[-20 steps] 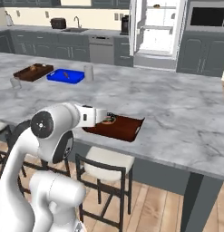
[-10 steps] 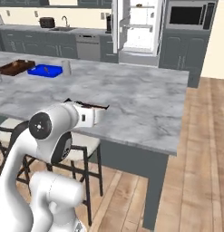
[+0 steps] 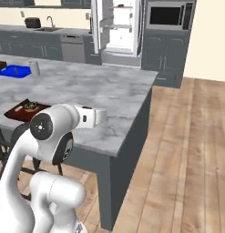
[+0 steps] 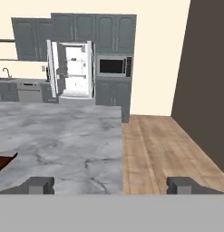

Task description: Take the donuts from the fridge and place them on the empty tray on the dining counter.

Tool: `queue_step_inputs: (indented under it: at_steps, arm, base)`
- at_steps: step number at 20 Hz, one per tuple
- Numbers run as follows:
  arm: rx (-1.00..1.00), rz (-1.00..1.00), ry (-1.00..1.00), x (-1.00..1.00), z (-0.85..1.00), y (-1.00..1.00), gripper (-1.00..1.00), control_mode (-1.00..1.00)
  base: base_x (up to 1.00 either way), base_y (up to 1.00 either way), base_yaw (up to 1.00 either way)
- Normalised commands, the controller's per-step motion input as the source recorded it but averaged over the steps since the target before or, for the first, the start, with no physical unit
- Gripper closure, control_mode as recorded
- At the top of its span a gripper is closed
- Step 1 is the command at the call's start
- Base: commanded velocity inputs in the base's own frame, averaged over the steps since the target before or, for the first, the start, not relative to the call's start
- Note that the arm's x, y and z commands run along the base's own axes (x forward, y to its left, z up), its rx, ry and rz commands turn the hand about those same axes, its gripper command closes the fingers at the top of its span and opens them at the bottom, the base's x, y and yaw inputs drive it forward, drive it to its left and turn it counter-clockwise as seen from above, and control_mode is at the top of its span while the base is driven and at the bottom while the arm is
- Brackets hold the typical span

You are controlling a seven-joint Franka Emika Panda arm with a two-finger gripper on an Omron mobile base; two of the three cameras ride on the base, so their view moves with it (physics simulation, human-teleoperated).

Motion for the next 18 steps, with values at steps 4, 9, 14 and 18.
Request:
queue_step_inputs:
  at_steps: [4, 9, 14, 18]
  arm:
    - [0.00, 0.00, 0.00, 0.00, 0.00, 0.00, -1.00, 1.00]
    - [0.00, 0.00, 0.00, 0.00, 0.00, 0.00, -1.00, 1.00]
    - [0.00, 0.00, 0.00, 0.00, 0.00, 0.00, -1.00, 1.00]
    - [0.00, 0.00, 0.00, 0.00, 0.00, 0.00, -1.00, 1.00]
  base:
    - [0.12, -1.00, -0.06]
    - [0.20, -1.00, -0.06]
    - [0.60, -1.00, -0.08]
    - [0.94, -1.00, -0.05]
